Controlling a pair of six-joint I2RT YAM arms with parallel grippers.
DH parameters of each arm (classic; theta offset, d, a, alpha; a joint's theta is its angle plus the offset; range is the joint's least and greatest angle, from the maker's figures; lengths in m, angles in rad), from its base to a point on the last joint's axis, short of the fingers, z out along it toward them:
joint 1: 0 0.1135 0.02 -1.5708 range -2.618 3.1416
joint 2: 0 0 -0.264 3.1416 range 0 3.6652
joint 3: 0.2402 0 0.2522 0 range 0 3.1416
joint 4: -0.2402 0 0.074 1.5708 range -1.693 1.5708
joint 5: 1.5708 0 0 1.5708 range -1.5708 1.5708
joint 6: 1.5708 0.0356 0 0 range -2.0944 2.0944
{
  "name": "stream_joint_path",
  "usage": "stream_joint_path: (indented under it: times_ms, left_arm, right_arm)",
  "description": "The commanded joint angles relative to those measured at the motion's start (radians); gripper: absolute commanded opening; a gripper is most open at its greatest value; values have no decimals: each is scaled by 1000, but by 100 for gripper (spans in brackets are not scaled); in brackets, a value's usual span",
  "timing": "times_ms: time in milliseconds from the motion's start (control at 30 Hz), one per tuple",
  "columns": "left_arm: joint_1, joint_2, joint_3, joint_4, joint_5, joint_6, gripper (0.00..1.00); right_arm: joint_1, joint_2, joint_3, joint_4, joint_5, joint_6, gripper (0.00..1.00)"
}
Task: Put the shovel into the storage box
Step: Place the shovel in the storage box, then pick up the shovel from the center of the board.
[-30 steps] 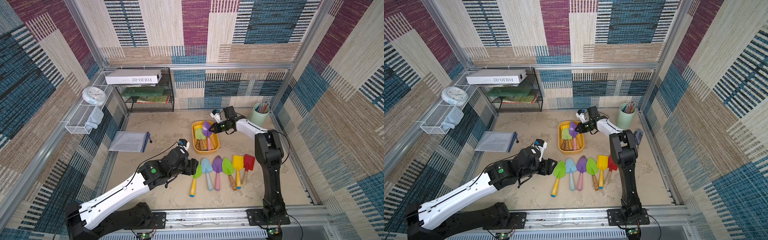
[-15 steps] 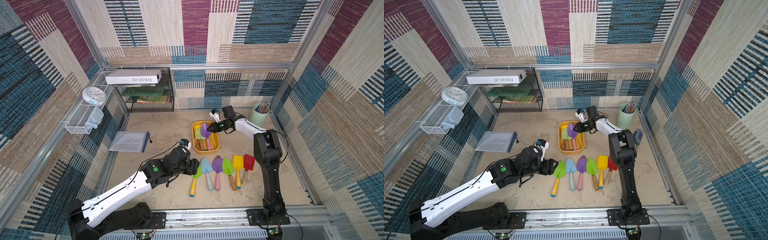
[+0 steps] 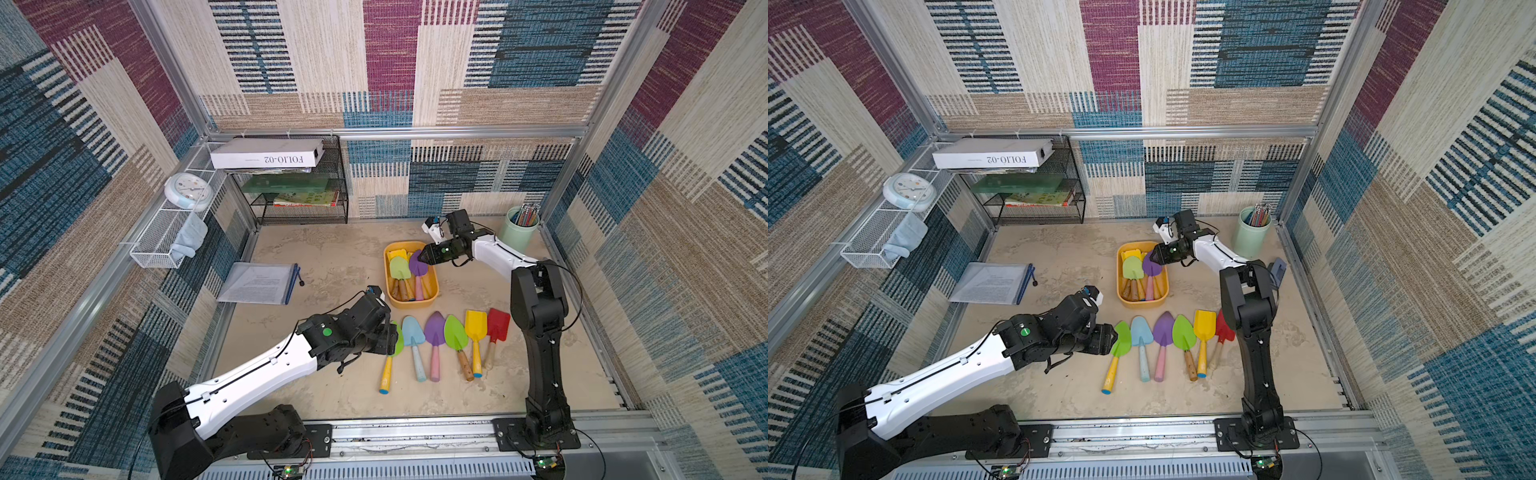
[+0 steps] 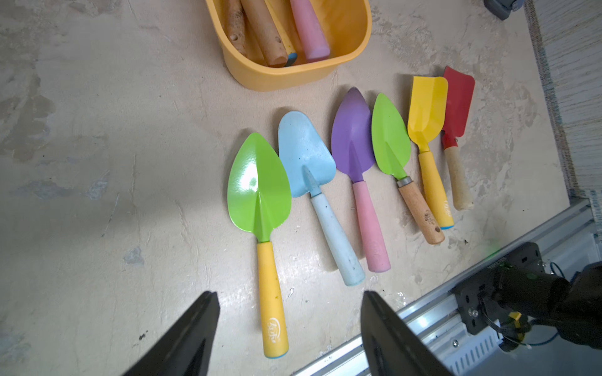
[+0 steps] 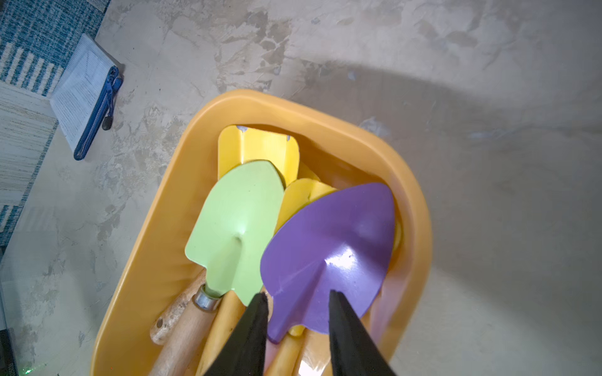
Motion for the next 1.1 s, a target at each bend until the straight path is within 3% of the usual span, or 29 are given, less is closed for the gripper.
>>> stream_joint_path:
  times_ms: [0,400,1067]
  left_arm:
    - [1,8,0,-21,4,-14,73]
    - [0,71,-44,-30,60,-59,71]
    - [-66,297,-74,-32,174,-155,66]
  right_arm:
    - [1,-29,-6,-37,21,-9,36]
    - [10,-220,-129,-23,73,7,37]
    - [97,-699,-646,151,186,159,38]
